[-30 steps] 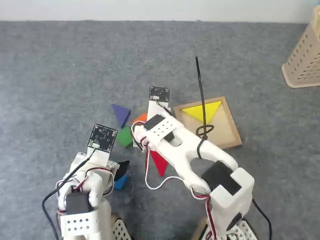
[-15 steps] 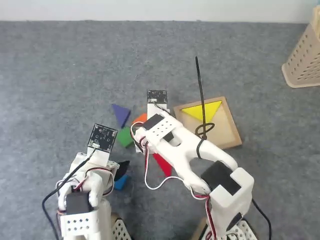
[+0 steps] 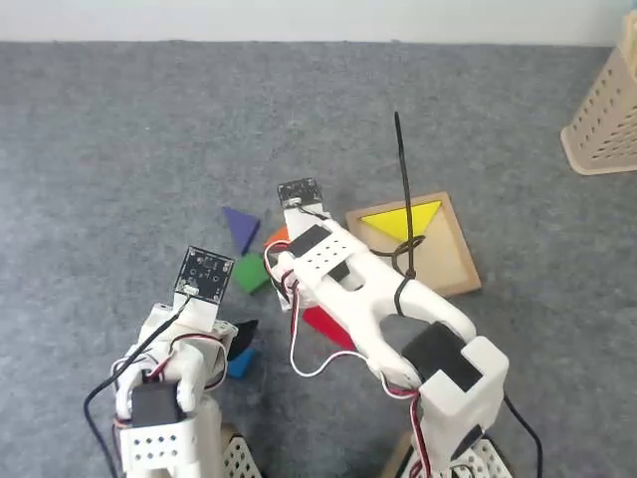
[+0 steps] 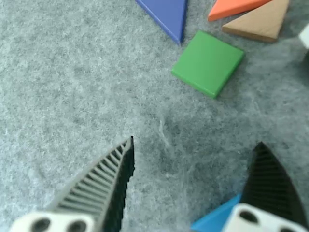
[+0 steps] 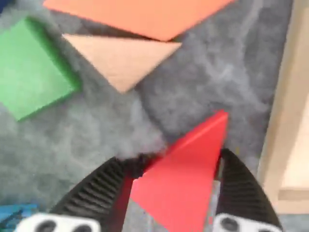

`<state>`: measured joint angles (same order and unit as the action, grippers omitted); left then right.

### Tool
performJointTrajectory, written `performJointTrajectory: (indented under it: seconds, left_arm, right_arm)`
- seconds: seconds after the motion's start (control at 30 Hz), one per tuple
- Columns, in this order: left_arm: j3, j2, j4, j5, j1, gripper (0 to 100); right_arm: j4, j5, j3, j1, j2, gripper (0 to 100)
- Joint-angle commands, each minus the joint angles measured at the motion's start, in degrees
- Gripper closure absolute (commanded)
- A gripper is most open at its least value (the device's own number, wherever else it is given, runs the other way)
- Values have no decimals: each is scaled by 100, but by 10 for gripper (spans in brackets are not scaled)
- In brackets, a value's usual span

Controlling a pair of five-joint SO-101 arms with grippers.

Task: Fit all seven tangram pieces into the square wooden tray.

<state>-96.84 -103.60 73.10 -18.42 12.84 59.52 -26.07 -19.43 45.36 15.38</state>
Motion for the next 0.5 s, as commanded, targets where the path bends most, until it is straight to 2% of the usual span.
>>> performJointTrajectory:
  seconds: [0.0, 0.2, 0.4, 0.47]
  left_arm:
    - [31, -79, 0, -9, -9, 647]
    - [31, -79, 0, -9, -9, 647]
    - [31, -79, 0, -9, -9, 647]
    - [31, -79, 0, -9, -9, 647]
  right_arm:
    - [-48, 642, -70, -13, 4, 796]
    - [-57, 1574, -97, 22, -356, 798]
    - [-259, 1749, -554, 57, -1543, 799]
    - [-374, 2013, -949, 110, -2035, 798]
